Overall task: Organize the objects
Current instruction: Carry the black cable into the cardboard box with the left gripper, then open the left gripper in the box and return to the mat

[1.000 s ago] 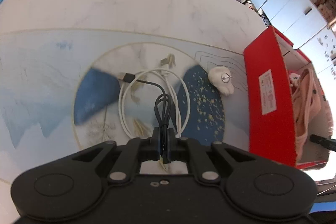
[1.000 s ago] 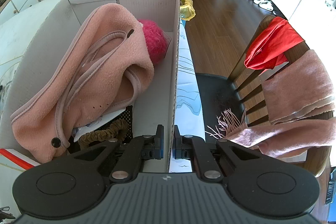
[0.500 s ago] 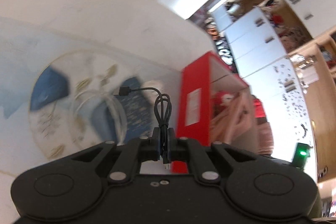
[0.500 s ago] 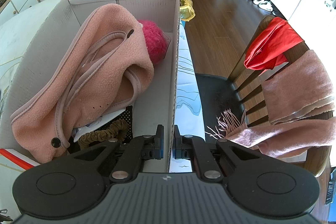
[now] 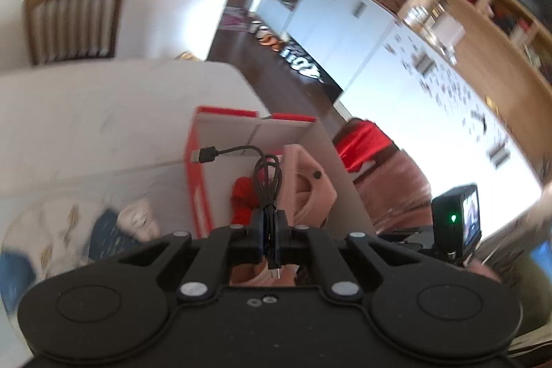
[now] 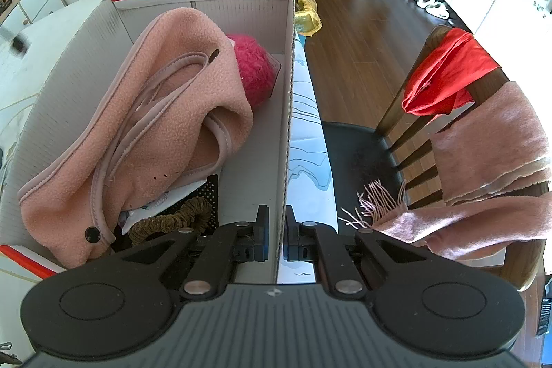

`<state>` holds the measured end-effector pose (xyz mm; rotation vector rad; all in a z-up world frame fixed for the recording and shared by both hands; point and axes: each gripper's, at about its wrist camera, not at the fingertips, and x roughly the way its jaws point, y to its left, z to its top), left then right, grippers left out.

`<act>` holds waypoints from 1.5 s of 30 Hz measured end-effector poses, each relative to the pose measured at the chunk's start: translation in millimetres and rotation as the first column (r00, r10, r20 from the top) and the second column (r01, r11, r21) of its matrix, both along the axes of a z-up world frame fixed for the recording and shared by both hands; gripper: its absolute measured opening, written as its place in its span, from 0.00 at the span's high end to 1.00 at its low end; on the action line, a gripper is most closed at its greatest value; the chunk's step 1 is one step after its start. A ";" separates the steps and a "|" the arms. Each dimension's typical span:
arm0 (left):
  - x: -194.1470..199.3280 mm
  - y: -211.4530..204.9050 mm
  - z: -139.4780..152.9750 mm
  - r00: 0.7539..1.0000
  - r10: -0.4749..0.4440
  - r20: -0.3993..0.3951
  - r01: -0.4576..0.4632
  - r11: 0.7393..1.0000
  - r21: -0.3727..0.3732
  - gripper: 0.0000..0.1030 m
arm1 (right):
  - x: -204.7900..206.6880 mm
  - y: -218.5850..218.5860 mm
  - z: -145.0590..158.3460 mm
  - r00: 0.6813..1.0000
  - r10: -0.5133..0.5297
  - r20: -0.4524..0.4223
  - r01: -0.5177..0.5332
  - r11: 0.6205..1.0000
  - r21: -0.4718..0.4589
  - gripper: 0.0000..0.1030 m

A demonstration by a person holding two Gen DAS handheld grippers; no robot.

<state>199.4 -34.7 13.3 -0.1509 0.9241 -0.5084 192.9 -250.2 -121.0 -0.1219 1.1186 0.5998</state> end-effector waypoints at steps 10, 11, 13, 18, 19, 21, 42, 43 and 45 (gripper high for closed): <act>17.9 -70.5 -39.4 0.987 -0.152 0.058 0.131 0.953 0.272 0.96 | 1.7 2.0 0.7 1.000 -0.001 -0.002 0.001 1.000 0.009 0.93; 20.2 -74.0 -44.8 0.986 -0.158 0.054 0.136 0.946 0.294 0.96 | 1.1 1.0 0.4 1.000 -0.001 -0.002 0.001 1.000 0.009 0.93; 26.3 -79.1 -56.2 0.985 -0.170 0.042 0.147 0.933 0.329 0.96 | 1.5 1.4 0.5 1.000 -0.001 -0.003 0.001 1.000 0.009 0.93; 38.6 -90.9 -76.0 0.980 -0.199 0.004 0.182 0.902 0.393 0.96 | 1.4 1.6 0.7 1.000 -0.002 -0.003 0.002 1.000 0.010 0.93; 41.2 -93.2 -80.0 0.979 -0.205 -0.006 0.190 0.895 0.403 0.96 | 0.7 0.9 0.2 1.000 -0.002 -0.003 0.002 1.000 0.010 0.93; 46.2 -97.7 -86.8 0.977 -0.212 -0.032 0.206 0.886 0.415 0.96 | 0.6 1.3 0.5 1.000 -0.003 -0.004 0.003 1.000 0.011 0.93; 47.8 -84.1 -87.9 0.978 -0.188 -0.091 0.208 0.923 0.325 0.77 | -0.6 -1.3 -1.3 1.000 -0.006 -0.009 0.007 1.000 0.022 0.93; 44.9 -80.7 -84.0 0.979 -0.185 -0.085 0.202 0.928 0.313 0.77 | -0.6 -1.5 -1.4 1.000 -0.006 -0.009 0.006 1.000 0.022 0.93; 38.5 -73.3 -75.1 0.981 -0.182 -0.071 0.195 0.938 0.287 0.77 | -0.6 -1.4 -1.3 1.000 -0.006 -0.009 0.006 1.000 0.022 0.93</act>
